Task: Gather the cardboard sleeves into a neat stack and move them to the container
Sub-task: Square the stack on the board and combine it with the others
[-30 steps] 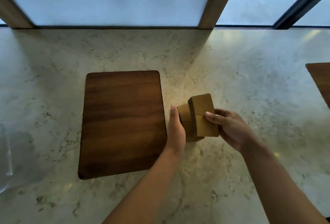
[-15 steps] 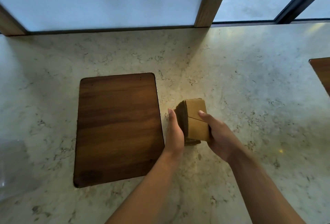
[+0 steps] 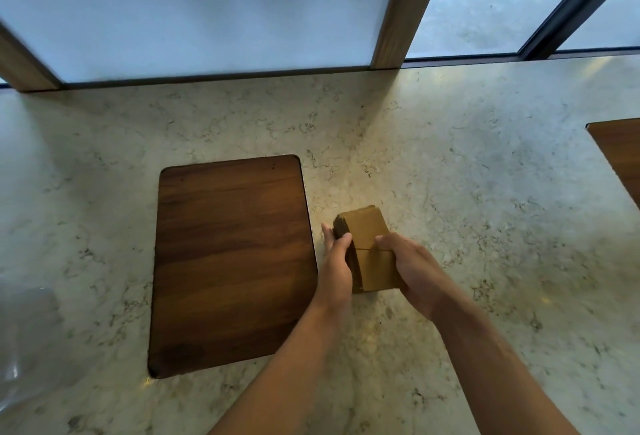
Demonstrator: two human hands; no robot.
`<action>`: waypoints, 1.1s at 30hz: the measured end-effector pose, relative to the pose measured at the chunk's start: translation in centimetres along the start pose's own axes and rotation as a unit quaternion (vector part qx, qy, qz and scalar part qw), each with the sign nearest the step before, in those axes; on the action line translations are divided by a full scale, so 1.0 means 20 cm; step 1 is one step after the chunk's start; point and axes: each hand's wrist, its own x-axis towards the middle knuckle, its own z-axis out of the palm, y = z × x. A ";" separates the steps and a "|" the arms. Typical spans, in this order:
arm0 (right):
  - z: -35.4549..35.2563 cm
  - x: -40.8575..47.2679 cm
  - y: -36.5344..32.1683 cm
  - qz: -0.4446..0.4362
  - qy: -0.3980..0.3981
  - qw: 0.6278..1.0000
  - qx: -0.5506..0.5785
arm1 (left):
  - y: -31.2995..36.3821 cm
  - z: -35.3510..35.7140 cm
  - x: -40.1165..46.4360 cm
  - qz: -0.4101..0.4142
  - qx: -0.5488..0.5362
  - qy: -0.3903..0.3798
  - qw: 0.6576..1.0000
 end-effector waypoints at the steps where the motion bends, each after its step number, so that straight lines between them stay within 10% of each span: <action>1: -0.01 0.00 -0.01 0.004 0.004 1.000 0.007 | 0.01 0.00 0.00 0.003 -0.011 0.001 1.000; 23: -0.07 0.13 -0.05 0.119 -0.068 0.990 -0.032 | 0.18 0.09 -0.06 -0.064 0.126 0.054 0.988; 33: 0.09 0.10 -0.03 0.088 -0.057 0.989 -0.105 | 0.08 -0.06 -0.06 -0.049 0.026 0.084 0.995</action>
